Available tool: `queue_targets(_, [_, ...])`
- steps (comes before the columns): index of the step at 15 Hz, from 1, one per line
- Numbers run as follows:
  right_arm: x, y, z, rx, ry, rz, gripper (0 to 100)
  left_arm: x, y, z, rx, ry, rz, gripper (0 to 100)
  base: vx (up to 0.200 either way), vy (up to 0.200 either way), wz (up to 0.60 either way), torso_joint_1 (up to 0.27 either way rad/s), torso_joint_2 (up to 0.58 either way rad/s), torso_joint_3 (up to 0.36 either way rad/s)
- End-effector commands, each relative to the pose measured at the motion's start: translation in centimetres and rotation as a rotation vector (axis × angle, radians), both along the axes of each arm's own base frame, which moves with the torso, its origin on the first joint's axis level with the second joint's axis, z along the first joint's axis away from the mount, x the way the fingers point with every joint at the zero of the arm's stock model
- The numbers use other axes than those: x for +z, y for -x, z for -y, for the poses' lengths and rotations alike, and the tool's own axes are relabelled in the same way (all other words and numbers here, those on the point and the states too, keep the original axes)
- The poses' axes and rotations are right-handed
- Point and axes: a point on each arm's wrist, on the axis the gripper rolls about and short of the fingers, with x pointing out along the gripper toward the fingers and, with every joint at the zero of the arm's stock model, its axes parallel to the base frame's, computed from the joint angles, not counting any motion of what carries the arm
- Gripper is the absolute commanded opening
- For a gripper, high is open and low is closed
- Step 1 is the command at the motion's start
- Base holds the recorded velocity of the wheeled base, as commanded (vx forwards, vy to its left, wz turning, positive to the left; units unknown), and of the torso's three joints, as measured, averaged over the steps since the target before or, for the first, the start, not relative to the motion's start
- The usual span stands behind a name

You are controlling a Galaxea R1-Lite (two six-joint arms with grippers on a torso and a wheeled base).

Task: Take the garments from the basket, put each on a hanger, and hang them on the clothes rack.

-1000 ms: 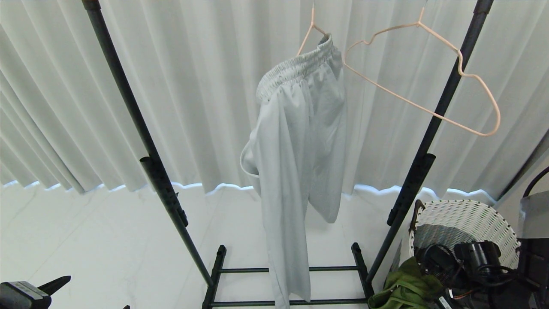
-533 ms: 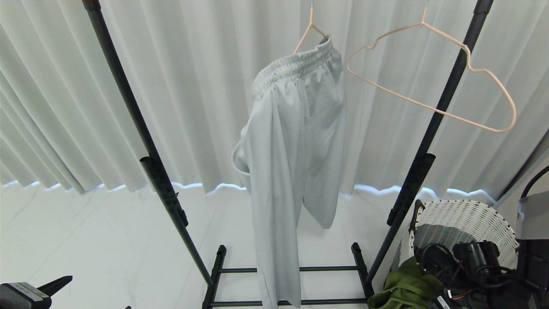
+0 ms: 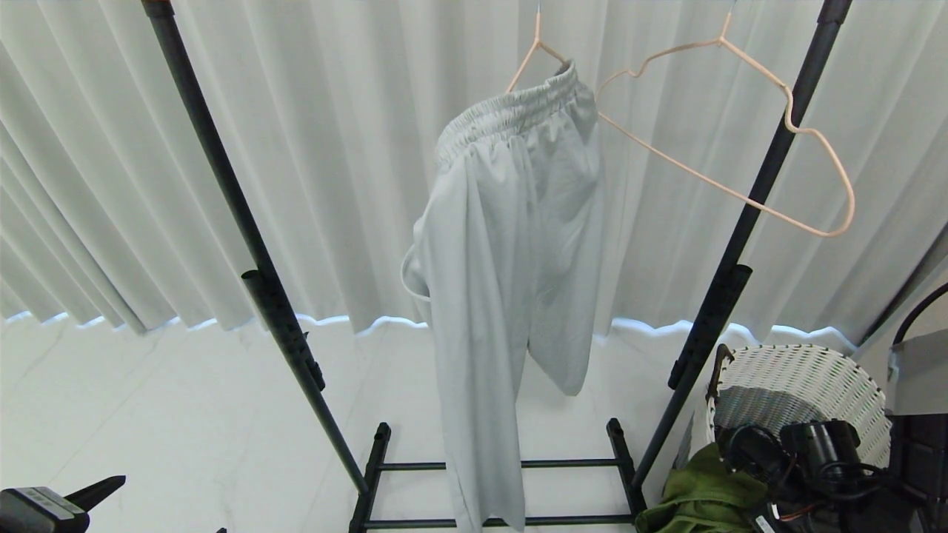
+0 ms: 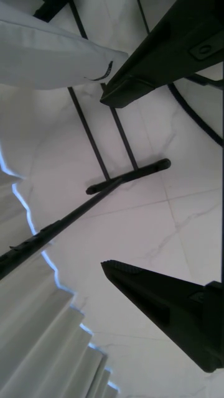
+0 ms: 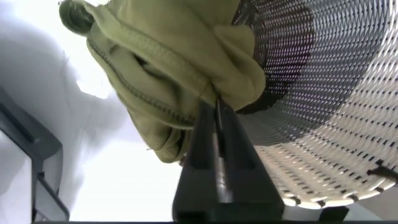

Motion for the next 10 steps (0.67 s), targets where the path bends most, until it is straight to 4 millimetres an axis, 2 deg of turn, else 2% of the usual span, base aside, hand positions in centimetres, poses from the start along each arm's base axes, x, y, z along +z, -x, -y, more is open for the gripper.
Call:
queue_targets(1, [0.4, 0.2, -0.1, 0.005, -0.002, 0.011, 0, 0.0, 0.0, 0.0, -0.003, -0.001, -0.001, 100, 0.0, 0.0, 0.0, 0.0, 0.0, 0.0])
queue_targets(4, [1.2, 0.4, -0.4, 0.002, -0.017, 0.036, 0, 0.0, 0.0, 0.2, -0.028, -0.001, -0.002, 100, 0.0, 0.0, 0.0, 0.0, 0.0, 0.0])
queue_targets(9, [5.9, 1.8, -2.7, 0.042, -0.024, 0.208, 0, 0.0, 0.1, 0.4, -0.072, -0.001, -0.003, 100, 0.0, 0.0, 0.0, 0.0, 0.0, 0.0])
queue_targets(10, [6.3, 1.9, -2.9, 0.05, -0.027, 0.22, 0, 0.0, 0.0, 0.4, -0.073, -0.001, -0.004, 100, 0.0, 0.0, 0.0, 0.0, 0.0, 0.0])
